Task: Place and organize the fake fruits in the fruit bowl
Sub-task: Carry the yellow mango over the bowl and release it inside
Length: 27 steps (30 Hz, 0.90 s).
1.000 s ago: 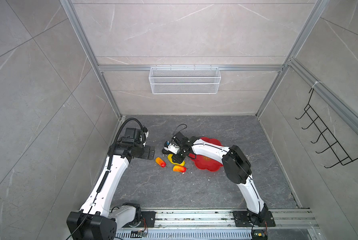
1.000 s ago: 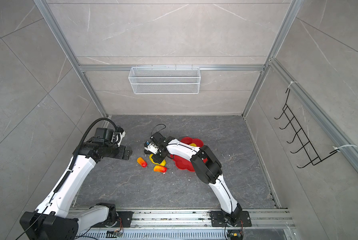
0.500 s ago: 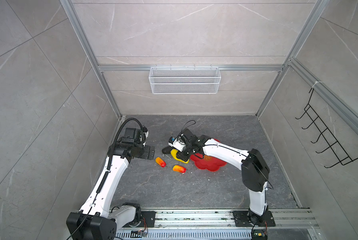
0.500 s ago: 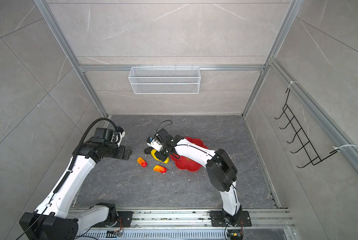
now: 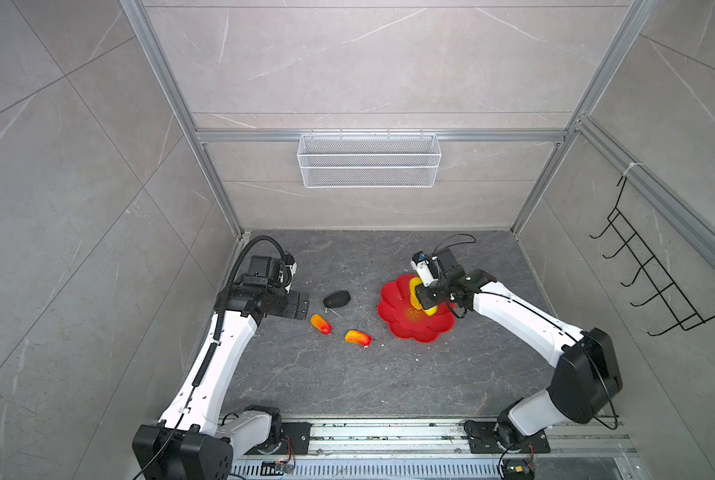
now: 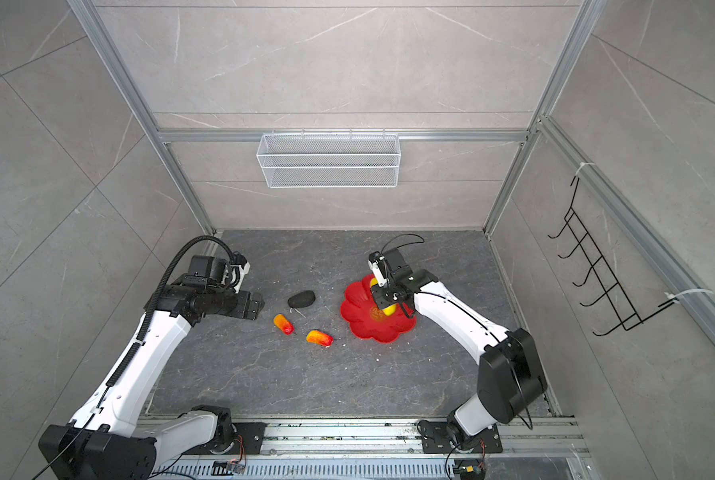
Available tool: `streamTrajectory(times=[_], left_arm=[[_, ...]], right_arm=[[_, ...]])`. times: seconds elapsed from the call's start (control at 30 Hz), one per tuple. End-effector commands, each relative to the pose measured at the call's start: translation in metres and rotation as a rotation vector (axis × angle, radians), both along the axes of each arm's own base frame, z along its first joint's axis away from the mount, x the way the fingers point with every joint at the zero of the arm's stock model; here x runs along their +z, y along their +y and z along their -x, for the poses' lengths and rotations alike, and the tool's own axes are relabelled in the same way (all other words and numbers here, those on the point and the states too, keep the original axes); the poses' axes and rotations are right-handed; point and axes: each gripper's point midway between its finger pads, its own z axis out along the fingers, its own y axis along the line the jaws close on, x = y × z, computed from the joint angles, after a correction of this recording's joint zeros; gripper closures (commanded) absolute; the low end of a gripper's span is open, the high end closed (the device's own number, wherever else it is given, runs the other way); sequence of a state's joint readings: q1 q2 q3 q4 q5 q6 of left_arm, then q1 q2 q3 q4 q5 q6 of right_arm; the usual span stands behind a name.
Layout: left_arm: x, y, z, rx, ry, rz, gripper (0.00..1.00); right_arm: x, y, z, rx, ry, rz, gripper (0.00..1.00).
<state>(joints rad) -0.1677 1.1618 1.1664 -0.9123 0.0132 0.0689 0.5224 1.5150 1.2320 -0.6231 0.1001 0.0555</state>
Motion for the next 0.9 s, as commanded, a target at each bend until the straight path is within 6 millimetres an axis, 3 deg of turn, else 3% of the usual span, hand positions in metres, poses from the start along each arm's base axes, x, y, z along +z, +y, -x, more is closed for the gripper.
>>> streamTrajectory(times=[0.0,0.1,0.27,0.87], left_arm=[[0.005,-0.003,-0.001,-0.025,-0.021,0.014,0.0],[0.006,-0.004,-0.001,-0.028,-0.022,0.016,0.0],[0.006,-0.005,-0.001,-0.031,-0.023,0.022,0.0],[0.007,-0.005,0.0,-0.032,-0.025,0.025,0.0]], right_arm=[[0.002,-0.036,0.013,-0.212,0.01,0.032,0.64],[-0.013,-0.051,0.021,-0.3,0.046,0.034,0.64],[-0.037,-0.059,0.022,-0.376,0.1,0.037,0.64],[-0.087,-0.05,-0.006,-0.458,0.149,-0.042,0.59]])
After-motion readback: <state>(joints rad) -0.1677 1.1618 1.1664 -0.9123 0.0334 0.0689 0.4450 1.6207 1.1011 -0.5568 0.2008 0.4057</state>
